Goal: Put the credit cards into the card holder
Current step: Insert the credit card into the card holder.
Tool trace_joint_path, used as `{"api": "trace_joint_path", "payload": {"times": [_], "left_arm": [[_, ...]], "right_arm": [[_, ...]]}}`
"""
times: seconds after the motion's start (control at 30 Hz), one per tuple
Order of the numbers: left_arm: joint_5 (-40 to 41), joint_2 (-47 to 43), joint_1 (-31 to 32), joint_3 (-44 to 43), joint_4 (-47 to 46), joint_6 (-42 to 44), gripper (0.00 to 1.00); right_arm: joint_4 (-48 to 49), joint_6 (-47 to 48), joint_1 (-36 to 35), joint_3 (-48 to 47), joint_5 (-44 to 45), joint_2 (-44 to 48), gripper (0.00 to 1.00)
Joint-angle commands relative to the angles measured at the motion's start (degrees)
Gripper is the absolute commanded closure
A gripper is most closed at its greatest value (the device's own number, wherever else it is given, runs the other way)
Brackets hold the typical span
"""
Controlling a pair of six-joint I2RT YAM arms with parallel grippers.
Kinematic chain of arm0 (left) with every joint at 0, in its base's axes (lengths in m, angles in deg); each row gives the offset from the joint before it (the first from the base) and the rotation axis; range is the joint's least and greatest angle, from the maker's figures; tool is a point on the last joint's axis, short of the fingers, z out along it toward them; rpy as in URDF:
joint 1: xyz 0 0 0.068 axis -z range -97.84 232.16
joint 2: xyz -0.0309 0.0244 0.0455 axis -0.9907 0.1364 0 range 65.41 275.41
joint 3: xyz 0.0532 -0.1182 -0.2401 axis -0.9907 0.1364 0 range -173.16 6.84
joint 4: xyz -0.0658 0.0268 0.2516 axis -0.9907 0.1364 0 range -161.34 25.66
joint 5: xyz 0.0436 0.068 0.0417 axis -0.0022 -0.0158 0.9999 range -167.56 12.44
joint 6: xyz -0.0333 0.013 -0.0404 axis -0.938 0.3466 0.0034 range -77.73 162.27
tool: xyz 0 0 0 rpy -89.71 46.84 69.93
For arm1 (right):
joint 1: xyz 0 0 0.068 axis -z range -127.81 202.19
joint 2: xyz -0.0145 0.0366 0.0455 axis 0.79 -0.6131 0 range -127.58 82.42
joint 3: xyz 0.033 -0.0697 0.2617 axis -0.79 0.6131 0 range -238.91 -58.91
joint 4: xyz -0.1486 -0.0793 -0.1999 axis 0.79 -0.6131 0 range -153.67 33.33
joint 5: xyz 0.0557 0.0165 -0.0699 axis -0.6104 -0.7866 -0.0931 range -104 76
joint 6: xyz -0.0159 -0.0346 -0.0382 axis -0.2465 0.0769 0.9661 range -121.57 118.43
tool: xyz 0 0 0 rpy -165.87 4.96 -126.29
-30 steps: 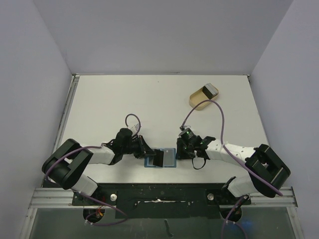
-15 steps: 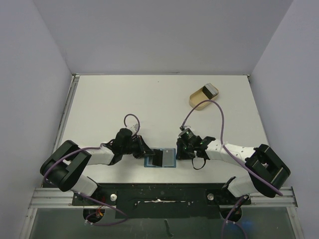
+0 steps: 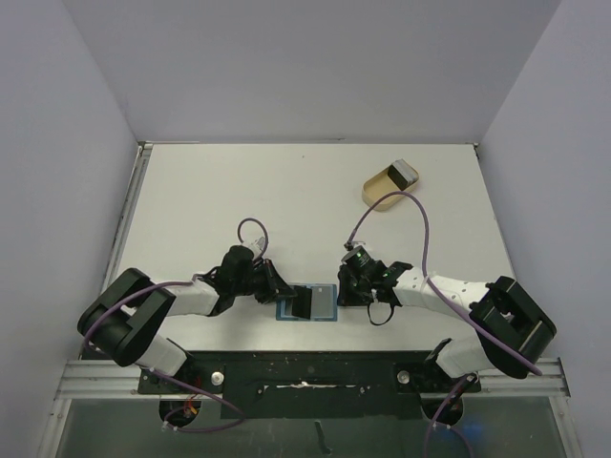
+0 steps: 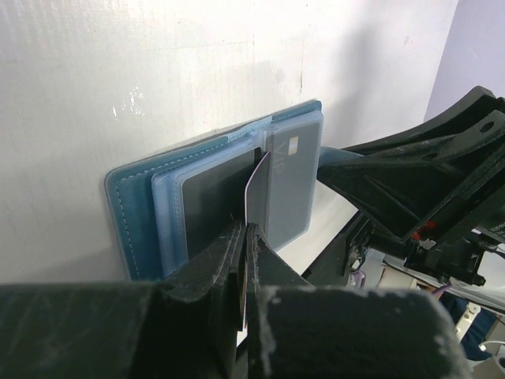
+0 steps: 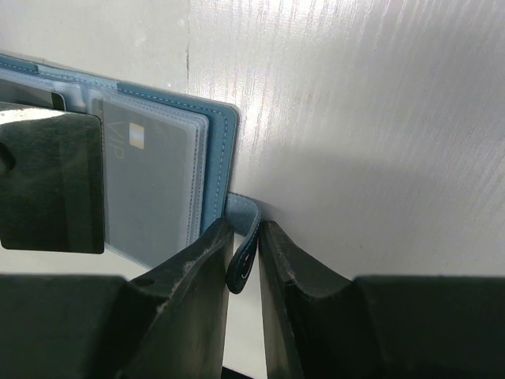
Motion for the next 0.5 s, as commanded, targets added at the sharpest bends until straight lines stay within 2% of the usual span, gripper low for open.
{"api": "trace_joint_path", "payload": {"times": [0.0,0.47], "left_arm": [[0.6,1.4,0.4,-2.3,-1.1,1.8,1.0],[-0.1,3.2,0.5,-3.0,-2.2,2.3,1.0]], "right_arm": [[0.4,-0.1,-0.6,-0.8,1.1,-0.2,0.78],[0.7,-0.4,-1.0,-0.9,1.1,-0.4,0.78]]}}
